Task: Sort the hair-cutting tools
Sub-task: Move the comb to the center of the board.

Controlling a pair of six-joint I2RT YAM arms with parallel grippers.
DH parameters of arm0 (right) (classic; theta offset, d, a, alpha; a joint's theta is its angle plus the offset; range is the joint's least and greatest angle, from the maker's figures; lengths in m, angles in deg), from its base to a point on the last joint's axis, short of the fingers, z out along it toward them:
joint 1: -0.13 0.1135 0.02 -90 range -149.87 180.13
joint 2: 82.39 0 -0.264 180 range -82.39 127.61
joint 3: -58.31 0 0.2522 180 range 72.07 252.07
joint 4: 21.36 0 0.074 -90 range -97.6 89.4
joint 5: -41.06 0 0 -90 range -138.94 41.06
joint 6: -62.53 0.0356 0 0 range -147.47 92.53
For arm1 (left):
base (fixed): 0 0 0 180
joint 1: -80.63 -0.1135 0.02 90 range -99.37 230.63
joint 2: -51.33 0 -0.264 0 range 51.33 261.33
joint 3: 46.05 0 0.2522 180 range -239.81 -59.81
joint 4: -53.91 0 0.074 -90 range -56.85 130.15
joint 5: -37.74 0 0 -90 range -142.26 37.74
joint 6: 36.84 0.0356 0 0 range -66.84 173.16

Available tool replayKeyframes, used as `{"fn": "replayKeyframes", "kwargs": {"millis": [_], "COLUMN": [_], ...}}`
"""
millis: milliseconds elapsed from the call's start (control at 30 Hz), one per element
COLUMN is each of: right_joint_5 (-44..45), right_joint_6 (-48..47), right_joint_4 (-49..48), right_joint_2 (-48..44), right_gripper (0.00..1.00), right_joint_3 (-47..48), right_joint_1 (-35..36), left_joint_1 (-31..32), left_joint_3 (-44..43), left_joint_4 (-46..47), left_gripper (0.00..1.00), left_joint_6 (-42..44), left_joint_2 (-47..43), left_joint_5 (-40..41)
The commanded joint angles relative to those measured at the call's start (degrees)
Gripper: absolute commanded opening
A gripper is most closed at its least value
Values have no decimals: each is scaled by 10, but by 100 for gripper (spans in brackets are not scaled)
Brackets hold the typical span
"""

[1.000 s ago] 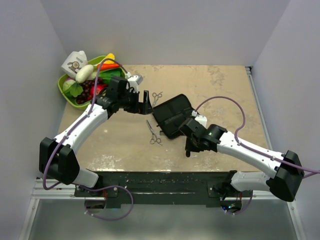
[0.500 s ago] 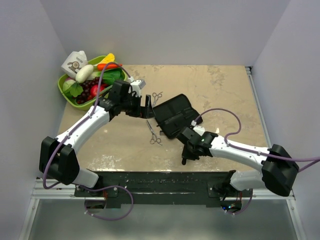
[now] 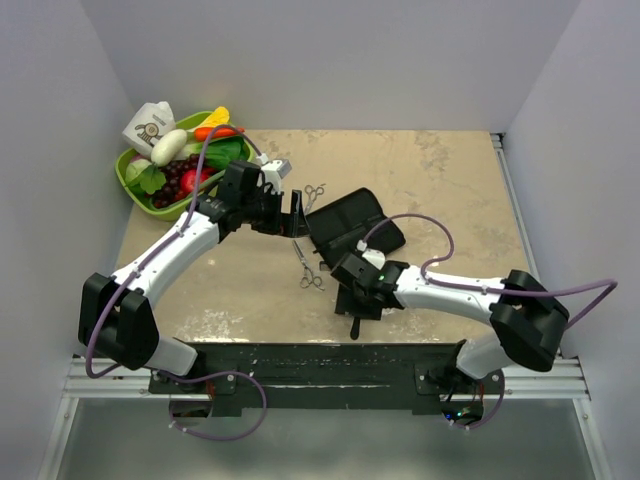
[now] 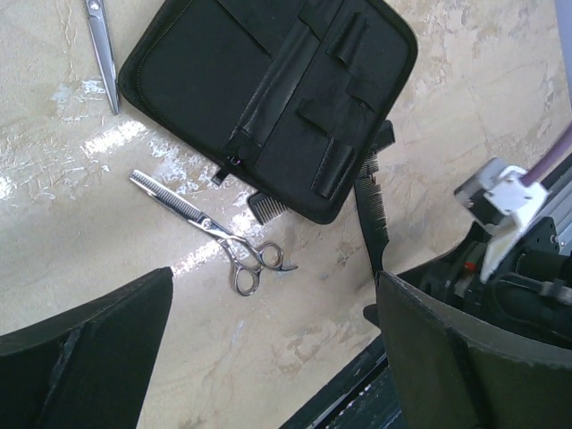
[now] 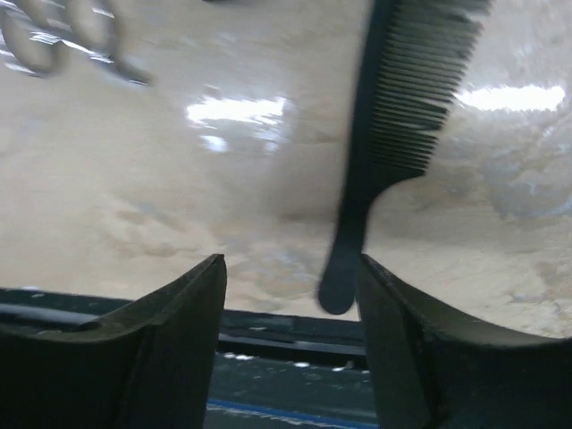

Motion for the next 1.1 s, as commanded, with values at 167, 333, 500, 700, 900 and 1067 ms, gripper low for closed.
{"fn": "replayKeyframes", "kwargs": {"millis": [167, 333, 500, 700, 900, 1067], "right_joint_5": [107, 255, 284, 191, 157, 170], "right_joint_6": [-174, -326, -397, -417, -442, -410], "right_joint_4": [110, 167, 154, 101, 36, 6], "right_joint_2": [-57, -63, -11, 21, 47, 84], "right_gripper": [98, 99, 98, 87, 82, 82], "right_joint_3": [178, 244, 243, 200, 147, 129], "right_joint_1": [4, 7, -13, -14, -26, -48], "left_joint_1": [4, 4, 4, 4, 4, 4], "left_joint_3": [-21, -25, -25, -18, -8, -7], "left_joint_4": [7, 7, 8, 14, 15, 14], "left_gripper": [99, 99, 99, 99, 99, 99], "left_joint_6": [0, 9, 14, 4, -11, -16], "left_joint_2": [-16, -23, -29, -44, -54, -56], "left_joint_5": [-4, 1, 4, 17, 21, 26]}}
